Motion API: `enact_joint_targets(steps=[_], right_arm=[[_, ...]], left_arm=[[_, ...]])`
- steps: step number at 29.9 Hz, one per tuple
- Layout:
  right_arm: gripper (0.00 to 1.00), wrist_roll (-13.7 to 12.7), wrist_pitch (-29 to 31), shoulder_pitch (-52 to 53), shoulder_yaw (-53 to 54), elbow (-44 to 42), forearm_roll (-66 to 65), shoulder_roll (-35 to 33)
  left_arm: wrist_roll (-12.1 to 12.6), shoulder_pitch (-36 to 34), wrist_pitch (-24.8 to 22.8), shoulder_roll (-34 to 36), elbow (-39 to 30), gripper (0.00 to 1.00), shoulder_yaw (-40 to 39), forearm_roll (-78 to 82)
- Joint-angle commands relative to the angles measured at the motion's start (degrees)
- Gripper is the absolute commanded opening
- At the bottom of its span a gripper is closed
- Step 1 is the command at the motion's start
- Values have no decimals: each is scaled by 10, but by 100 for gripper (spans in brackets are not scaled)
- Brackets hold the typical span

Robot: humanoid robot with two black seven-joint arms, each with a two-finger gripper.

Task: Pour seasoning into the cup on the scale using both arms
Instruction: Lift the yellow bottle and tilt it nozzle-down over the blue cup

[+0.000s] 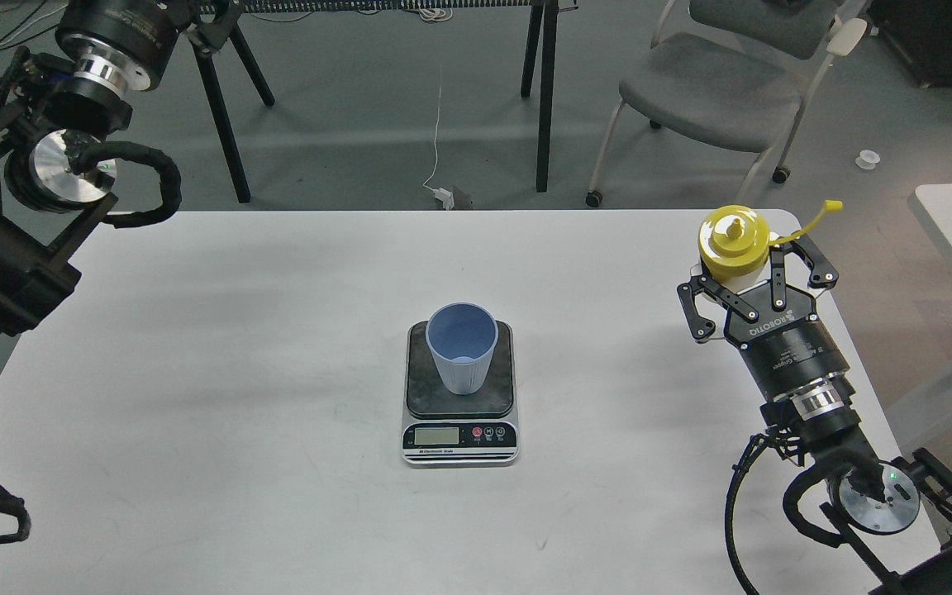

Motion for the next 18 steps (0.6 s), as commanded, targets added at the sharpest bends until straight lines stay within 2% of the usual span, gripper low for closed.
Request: enact_joint_targets(steps=[1,6,10,14,18], right_arm=[[36,2,-55,21,12,24,-134,4],[35,2,-159,76,10,28,-268,19],[35,5,-190,129,-13,13,-385,39],[35,22,-228,168,-62,-11,-474,75],[35,46,-262,205,-128,-42,-595,81]], left_arm=[[-1,1,3,0,0,99,-1,0],[-2,5,4,9,0,99,-1,0],[-3,5,5,10,0,100,-1,0],[-4,5,6,8,0,100,-1,0],[-3,5,5,13,-1,100,-1,0]])
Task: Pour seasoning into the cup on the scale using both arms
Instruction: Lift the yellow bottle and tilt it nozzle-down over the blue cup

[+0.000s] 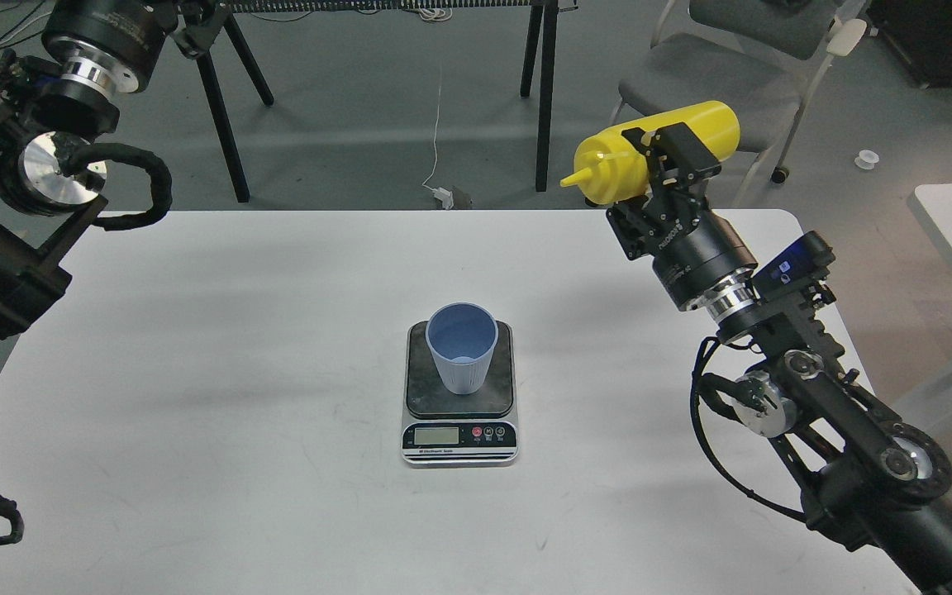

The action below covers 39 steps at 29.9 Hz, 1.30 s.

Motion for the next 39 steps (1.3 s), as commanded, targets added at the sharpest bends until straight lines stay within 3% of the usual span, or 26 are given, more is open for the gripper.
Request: enact_joint_targets(steps=[1,10,22,39], right_arm=[[35,19,-25,34,-57,-30,-105,7],[34,24,-63,77,-141,-62,-284,26],[34,64,-98,142,-208,-159,-496,22],[34,77,-124,172,-258,-189,-578,18]], left_arm=[[0,-1,-1,5,1,100,0,0],[-1,1,-3,9,0,100,0,0],[-2,0,8,8,-33,99,-4,-1],[1,3,12,12,-38,99,-2,0]])
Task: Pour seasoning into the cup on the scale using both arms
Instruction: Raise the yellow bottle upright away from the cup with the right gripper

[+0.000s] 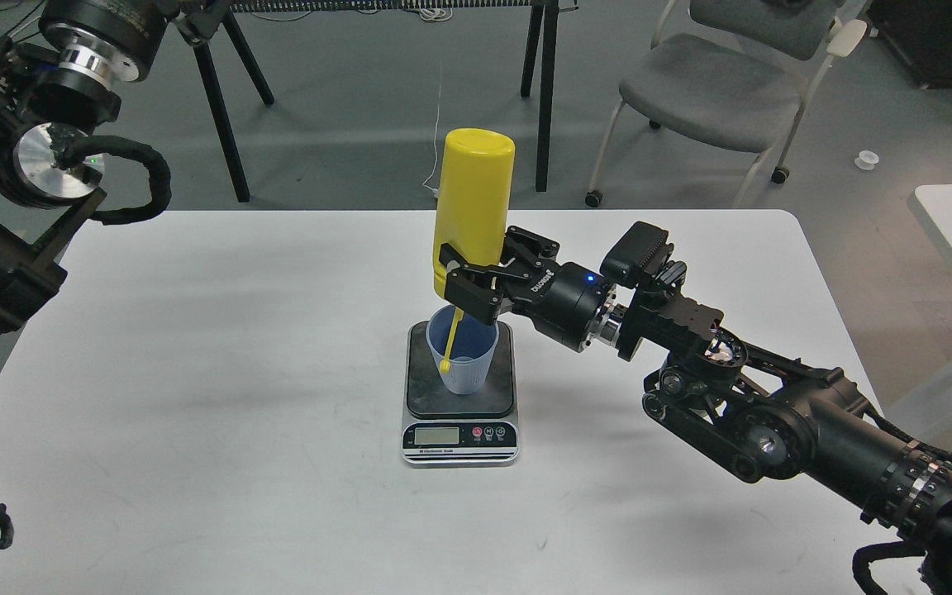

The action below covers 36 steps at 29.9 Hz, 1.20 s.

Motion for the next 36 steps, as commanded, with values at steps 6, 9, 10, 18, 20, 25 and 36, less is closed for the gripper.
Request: enact_joint_targets(steps=[6,9,10,18,20,25,36], right_arm=[[33,8,-5,-10,11,6,45,-13],[33,7,-3,-11,18,31,146,-34],[33,5,-3,-11,17,43,179,-41],[33,-4,14,-19,30,175,567,-165],[33,0,15,-20,30,191,630,-196],[33,2,47,-66,73,216,749,-219],[33,1,225,-211,177,206,1130,-193]], left_arm=[[1,0,0,-1,1,100,1,1],[1,-1,-1,1,1,100,2,1],[1,0,-1,1,1,99,3,1],[2,0,-3,6,1,100,4,1],[3,0,-3,6,1,99,3,1],[3,0,-3,2,1,100,4,1],[2,0,-5,6,0,99,4,1]])
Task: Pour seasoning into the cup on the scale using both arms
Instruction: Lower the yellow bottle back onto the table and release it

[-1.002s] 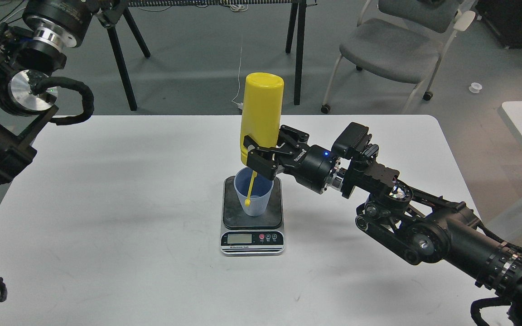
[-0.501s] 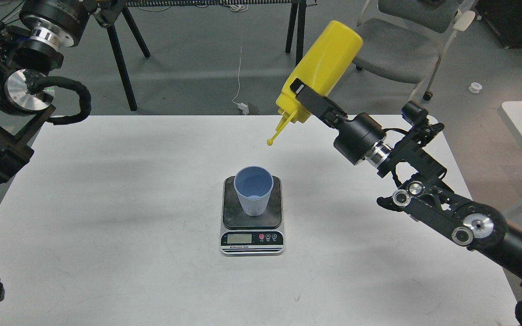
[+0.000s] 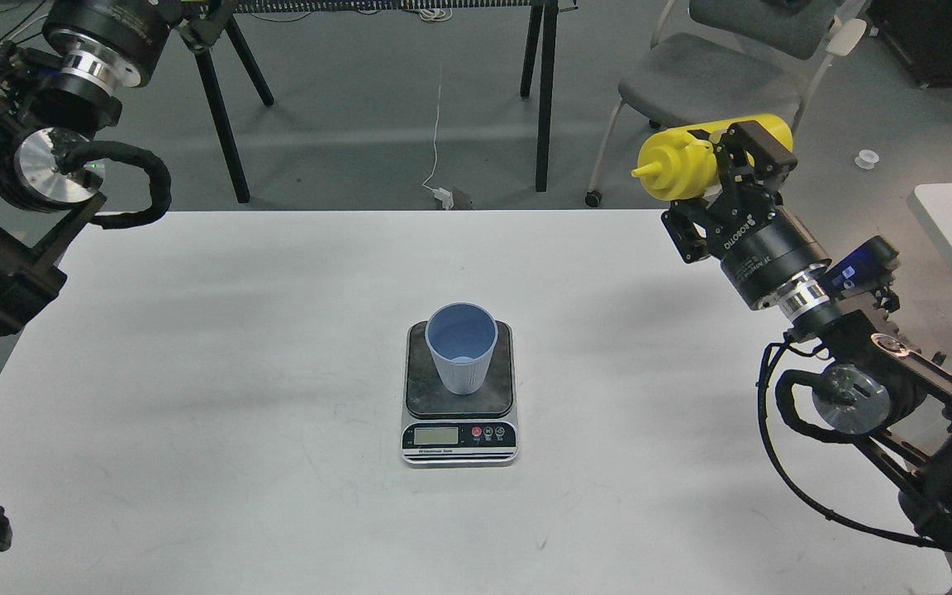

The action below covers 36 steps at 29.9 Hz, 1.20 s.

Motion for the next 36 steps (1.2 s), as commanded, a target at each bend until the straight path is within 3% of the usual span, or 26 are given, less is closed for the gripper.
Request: enact_joint_targets(steps=[1,14,22,36], right_arm=[[33,3,72,-43,20,-12,108,20],[34,-2,231,-141,86,-44,196,190],[36,2,231,-191,92,-51,227,201],[37,-2,231,-163,87,-217,239,259]], left_arm=[[0,1,-5,4,0,100,1,0],[1,2,-10,2,0,99,1,0],[1,6,-10,4,0,100,1,0],[1,3,-8,-6,1,100,13,2]])
